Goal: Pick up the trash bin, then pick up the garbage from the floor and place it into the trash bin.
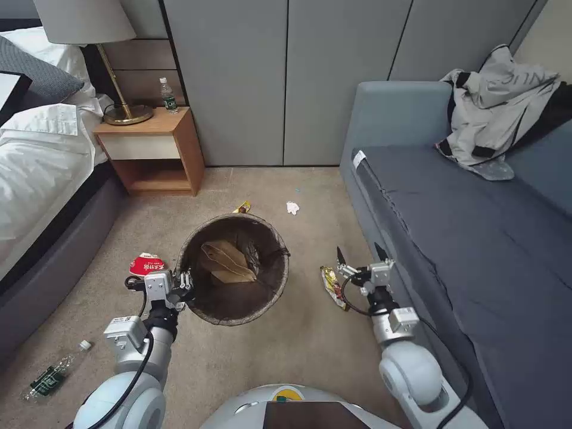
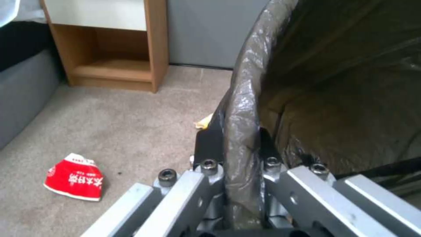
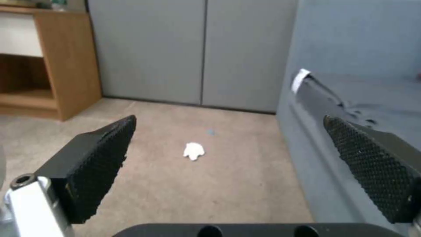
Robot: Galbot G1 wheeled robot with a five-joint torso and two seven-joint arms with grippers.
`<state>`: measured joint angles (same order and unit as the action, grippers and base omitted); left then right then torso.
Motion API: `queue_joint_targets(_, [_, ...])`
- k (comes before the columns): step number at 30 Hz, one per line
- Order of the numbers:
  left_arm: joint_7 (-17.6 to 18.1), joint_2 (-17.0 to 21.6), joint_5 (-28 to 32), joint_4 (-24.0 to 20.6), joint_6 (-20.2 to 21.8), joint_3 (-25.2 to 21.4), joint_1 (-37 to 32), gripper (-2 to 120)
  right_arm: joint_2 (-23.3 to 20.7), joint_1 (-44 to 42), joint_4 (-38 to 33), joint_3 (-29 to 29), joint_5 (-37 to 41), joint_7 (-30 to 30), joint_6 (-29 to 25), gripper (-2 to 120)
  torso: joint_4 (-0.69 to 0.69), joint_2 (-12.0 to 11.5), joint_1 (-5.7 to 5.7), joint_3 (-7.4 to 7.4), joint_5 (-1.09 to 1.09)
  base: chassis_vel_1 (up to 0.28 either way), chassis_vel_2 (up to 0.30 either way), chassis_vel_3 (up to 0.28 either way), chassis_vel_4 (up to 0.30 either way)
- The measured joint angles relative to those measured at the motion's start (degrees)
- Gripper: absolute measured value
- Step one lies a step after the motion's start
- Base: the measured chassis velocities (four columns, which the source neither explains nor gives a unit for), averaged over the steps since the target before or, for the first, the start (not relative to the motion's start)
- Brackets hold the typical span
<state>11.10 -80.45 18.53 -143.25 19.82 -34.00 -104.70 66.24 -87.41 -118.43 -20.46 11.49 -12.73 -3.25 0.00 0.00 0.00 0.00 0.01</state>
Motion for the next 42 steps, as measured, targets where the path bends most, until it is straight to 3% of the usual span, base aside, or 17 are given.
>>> queue_joint_targets(8, [0.0, 0.0, 0.1, 0.0, 0.05, -0.47, -0.13, 2, -2.77, 5.55, 5.78, 2.58, 4.45, 4.67, 3.4, 100, -0.01, 0.0, 0.0, 0.0, 0.0, 0.0, 0.0, 0.0, 0.0])
queue_joint_targets(17, [0.1, 0.55, 0.24, -0.01, 0.24, -0.94, -0.12, 2, -2.89, 11.13, 14.02, 4.06, 6.9, 9.85, 6.28, 100, -0.01, 0.0, 0.0, 0.0, -0.01, 0.0, 0.0, 0.0, 0.0])
queue_joint_targets(42, [0.39, 0.89, 1.08, 0.05, 0.74, -1.76, 0.35, 2, -0.88, 22.11, 37.34, 6.48, 11.2, 13.81, 9.57, 100, 0.0, 0.0, 0.0, 0.0, 0.0, 0.0, 0.0, 0.0, 0.0])
